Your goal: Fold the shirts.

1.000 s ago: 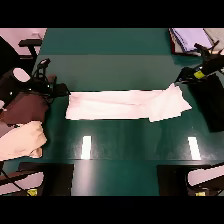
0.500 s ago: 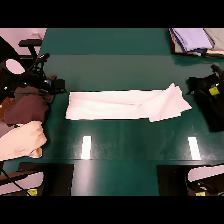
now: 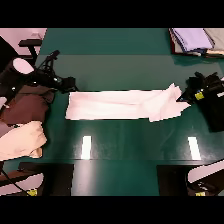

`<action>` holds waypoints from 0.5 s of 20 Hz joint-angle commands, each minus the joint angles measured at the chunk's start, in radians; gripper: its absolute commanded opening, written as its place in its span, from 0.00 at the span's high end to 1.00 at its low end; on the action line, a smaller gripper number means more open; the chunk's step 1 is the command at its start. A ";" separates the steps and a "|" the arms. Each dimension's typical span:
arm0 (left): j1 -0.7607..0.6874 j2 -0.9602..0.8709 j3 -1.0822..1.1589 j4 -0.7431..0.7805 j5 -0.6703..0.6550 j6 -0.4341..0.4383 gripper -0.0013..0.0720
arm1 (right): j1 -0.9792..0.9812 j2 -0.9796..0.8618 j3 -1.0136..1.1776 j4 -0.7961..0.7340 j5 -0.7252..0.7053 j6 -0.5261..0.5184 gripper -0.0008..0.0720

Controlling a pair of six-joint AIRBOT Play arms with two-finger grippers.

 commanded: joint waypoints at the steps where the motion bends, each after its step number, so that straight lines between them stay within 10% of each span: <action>1: -0.115 -0.020 0.001 -0.015 0.112 -0.027 0.95 | 0.039 0.020 0.032 0.034 -0.001 -0.036 0.96; 10: -0.373 -0.416 0.287 -0.105 0.172 -0.027 0.95 | 0.170 0.288 0.209 0.190 0.071 0.063 0.96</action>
